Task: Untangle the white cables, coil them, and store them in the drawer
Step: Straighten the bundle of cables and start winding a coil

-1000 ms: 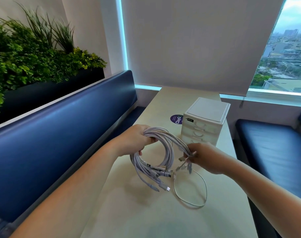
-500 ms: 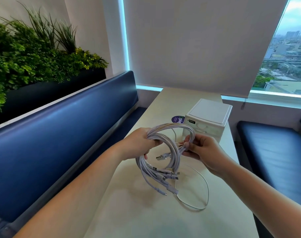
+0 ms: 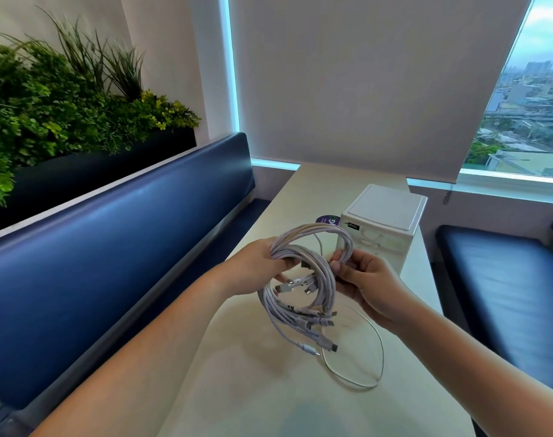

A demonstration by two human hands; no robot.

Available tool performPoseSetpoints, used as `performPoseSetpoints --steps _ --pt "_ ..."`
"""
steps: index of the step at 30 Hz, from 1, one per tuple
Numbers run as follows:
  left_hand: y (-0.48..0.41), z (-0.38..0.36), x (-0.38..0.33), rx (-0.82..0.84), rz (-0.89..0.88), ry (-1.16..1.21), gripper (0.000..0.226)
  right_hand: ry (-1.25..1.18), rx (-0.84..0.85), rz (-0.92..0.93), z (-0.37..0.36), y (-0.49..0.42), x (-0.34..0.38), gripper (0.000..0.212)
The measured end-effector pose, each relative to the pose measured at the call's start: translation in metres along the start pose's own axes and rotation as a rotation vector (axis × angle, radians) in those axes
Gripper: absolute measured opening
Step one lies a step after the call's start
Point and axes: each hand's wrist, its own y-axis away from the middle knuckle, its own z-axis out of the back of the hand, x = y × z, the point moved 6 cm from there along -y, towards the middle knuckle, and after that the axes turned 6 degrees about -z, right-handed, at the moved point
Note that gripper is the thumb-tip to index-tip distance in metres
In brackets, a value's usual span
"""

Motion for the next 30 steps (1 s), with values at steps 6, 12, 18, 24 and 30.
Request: performPoseSetpoints --steps 6,12,18,24,30 --pt "0.003 -0.001 0.002 0.050 0.057 0.086 0.014 0.092 -0.070 0.066 -0.005 0.004 0.010 0.007" --pt "0.005 0.000 -0.003 0.035 0.021 0.151 0.010 0.183 -0.087 0.084 -0.002 0.002 0.017 0.008" --pt "0.003 0.000 -0.010 0.027 -0.012 0.139 0.017 0.103 -0.037 -0.009 -0.005 0.000 0.006 0.012" --pt "0.004 0.001 -0.009 0.007 -0.001 0.188 0.016 0.053 0.128 -0.124 -0.012 0.003 0.002 0.029" --pt "-0.001 0.002 -0.009 -0.037 -0.021 0.072 0.017 0.126 0.193 -0.142 -0.020 0.008 0.004 0.028"
